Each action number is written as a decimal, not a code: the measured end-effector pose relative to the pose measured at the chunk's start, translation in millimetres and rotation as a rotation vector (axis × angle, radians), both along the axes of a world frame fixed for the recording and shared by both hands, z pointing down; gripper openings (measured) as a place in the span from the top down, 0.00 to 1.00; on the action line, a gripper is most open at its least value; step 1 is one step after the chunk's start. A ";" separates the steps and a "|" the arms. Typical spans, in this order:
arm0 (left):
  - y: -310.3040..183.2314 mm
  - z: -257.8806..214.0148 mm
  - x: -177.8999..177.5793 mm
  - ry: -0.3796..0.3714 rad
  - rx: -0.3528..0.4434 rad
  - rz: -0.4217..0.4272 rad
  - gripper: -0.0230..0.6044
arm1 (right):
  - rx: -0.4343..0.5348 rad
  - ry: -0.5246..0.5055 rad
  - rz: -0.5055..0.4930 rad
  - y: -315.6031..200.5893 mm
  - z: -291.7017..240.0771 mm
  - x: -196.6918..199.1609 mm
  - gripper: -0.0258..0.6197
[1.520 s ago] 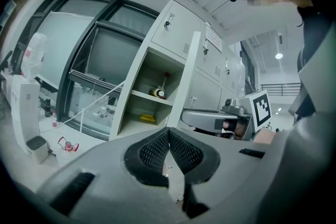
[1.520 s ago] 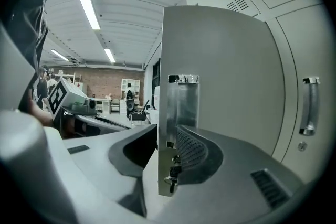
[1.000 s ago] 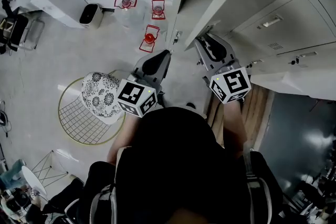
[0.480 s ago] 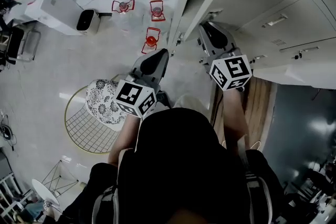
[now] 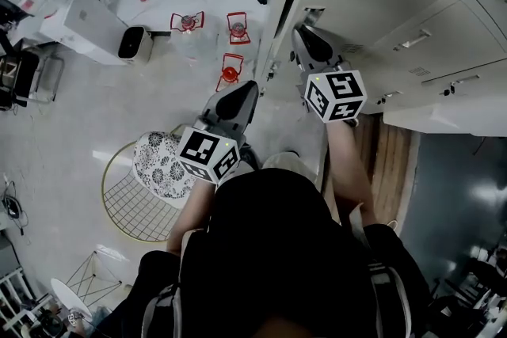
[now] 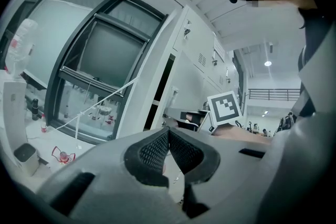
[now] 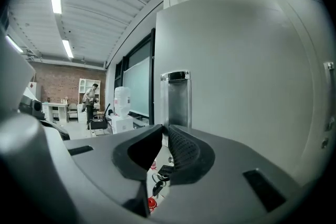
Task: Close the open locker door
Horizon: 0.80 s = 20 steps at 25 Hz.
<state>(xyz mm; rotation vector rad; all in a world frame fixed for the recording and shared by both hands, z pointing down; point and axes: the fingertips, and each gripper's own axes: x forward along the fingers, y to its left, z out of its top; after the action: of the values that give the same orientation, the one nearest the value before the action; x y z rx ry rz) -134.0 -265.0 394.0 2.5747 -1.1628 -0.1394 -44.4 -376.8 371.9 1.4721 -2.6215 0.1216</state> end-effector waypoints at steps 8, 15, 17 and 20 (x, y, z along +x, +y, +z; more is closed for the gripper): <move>-2.1 1.5 -4.7 0.000 -0.004 -0.002 0.93 | -0.004 -0.002 0.040 -23.8 0.4 -0.6 0.91; 1.2 0.8 -14.3 -0.003 0.002 -0.008 0.93 | -0.008 0.002 0.081 -36.8 0.3 -0.3 0.91; 4.1 0.1 -17.3 -0.004 0.002 -0.008 0.93 | -0.010 0.006 0.090 -38.1 0.3 -0.9 0.91; 7.2 2.2 -20.8 -0.008 -0.001 -0.008 0.93 | -0.013 0.007 0.102 -40.8 2.1 -1.3 0.91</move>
<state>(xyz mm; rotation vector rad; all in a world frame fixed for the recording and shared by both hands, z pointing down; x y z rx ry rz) -154.8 -257.8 396.2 2.5722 -1.1752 -0.1306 -45.6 -417.5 374.0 1.5994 -2.5346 0.1437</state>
